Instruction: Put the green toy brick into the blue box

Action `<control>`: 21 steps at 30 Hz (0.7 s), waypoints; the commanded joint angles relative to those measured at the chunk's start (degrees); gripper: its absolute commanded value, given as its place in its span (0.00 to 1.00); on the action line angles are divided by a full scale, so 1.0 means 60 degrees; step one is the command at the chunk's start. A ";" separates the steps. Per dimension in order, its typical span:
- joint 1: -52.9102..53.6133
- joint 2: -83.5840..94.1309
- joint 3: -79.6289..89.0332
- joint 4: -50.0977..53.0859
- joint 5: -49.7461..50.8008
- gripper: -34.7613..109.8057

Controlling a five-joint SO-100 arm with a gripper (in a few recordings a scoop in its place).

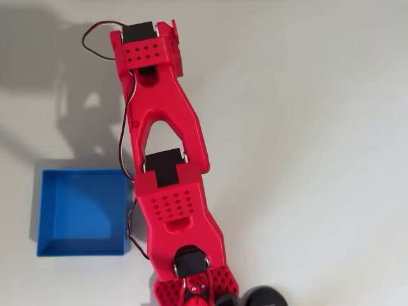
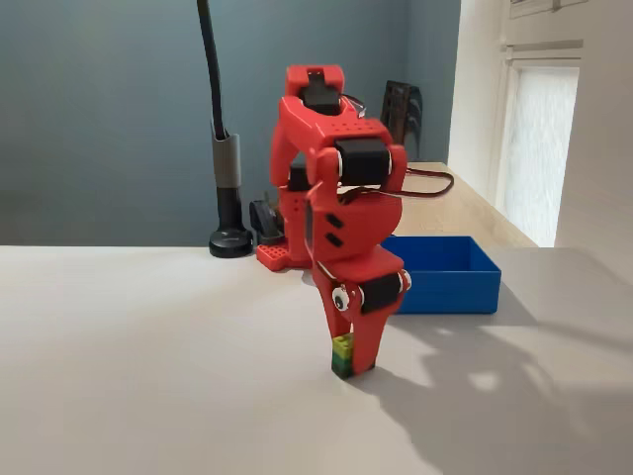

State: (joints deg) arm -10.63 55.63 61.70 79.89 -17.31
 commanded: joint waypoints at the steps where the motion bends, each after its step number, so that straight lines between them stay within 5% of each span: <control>1: -0.0234 0.0366 -0.0557 0.0088 0.0073 0.24; 21: -0.0278 0.2344 0.0410 0.1362 -0.0146 0.24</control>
State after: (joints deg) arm -11.25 56.69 63.37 85.69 -16.61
